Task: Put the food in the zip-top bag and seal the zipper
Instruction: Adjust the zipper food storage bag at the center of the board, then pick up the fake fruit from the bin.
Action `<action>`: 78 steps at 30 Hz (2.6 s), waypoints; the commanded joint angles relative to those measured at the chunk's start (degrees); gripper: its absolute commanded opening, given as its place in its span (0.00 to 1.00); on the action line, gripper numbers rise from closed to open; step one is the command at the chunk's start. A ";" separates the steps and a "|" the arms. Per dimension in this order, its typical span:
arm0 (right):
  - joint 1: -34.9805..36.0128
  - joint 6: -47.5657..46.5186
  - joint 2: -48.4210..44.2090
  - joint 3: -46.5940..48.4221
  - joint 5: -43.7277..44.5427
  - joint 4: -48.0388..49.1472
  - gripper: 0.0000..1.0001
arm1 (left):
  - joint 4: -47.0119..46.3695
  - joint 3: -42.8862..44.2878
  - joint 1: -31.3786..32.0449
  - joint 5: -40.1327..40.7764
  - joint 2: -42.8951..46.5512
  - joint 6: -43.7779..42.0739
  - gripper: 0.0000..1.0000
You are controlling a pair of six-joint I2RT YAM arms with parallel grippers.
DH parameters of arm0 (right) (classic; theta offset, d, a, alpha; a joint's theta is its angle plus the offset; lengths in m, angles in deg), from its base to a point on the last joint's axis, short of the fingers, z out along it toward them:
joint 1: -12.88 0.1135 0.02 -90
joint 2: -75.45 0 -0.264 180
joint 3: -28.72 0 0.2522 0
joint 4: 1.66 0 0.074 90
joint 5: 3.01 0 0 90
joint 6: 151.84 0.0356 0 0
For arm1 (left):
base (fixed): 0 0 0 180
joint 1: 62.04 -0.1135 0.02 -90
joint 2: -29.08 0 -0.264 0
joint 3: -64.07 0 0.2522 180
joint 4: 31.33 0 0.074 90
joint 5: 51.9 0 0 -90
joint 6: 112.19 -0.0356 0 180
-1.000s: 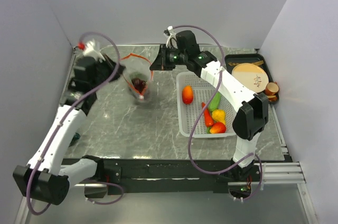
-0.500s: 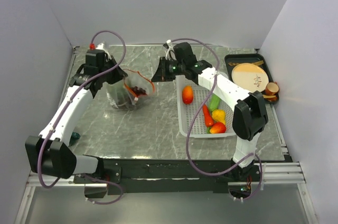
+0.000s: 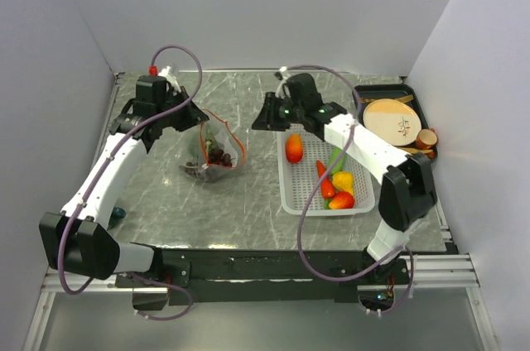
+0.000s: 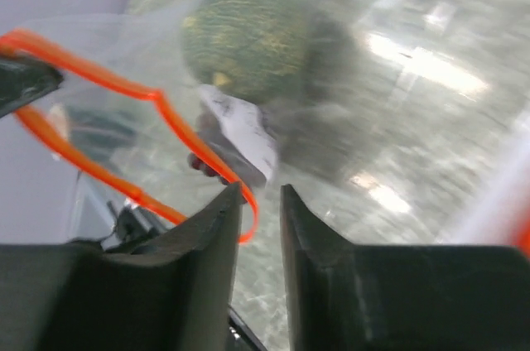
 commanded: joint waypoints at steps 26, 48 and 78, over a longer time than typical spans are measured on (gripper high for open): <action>-13.75 -3.85 -5.43 -17.86 6.55 -2.33 0.73 | -6.16 2.19 8.40 -2.27 -11.73 0.16 0.01; -13.75 -4.82 5.65 -12.66 6.72 -1.09 0.75 | -4.41 3.86 9.19 -0.60 -13.05 -0.37 0.01; -7.88 -6.83 -17.28 -20.31 -9.71 5.33 0.30 | -5.37 2.81 9.19 -0.77 -11.82 0.60 0.01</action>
